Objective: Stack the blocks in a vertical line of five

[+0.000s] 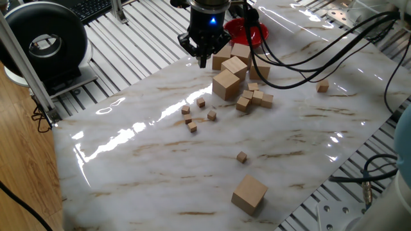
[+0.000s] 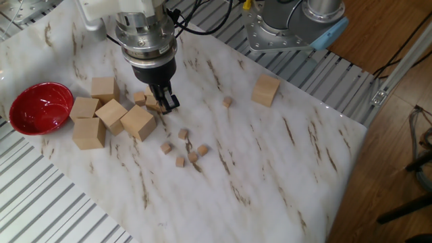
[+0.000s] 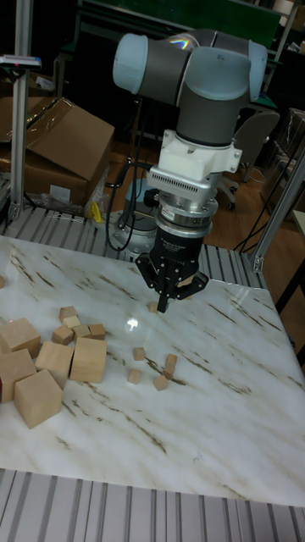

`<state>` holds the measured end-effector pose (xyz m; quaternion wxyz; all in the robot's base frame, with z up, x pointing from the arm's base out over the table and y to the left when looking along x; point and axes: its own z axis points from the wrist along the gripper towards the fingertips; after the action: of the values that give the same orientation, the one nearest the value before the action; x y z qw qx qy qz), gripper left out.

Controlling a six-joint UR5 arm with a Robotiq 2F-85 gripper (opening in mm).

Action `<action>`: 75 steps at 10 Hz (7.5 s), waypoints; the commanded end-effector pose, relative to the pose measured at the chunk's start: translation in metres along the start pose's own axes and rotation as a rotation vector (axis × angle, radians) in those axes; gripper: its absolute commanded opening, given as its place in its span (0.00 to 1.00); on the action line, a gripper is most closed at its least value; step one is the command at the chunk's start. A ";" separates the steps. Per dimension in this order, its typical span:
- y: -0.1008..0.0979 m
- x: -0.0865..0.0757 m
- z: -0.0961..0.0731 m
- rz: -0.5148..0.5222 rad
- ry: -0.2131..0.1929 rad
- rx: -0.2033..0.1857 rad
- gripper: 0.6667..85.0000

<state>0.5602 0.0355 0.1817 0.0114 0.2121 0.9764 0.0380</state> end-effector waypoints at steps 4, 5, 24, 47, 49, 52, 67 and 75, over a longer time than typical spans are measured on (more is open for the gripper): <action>-0.001 0.000 -0.002 0.003 0.003 0.015 0.00; -0.002 0.001 -0.004 -0.002 0.005 0.033 0.00; -0.050 -0.039 -0.033 -0.437 -0.069 0.242 0.00; -0.013 -0.021 -0.021 -0.096 0.023 0.040 0.00; -0.013 -0.021 -0.018 -0.057 0.026 0.042 0.00; 0.000 -0.014 -0.010 -0.050 0.029 0.034 0.00; 0.009 -0.009 0.000 -0.006 0.023 0.035 0.00; 0.011 -0.009 0.003 0.005 0.024 0.009 0.00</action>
<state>0.5722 0.0396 0.1790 -0.0031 0.2127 0.9767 0.0267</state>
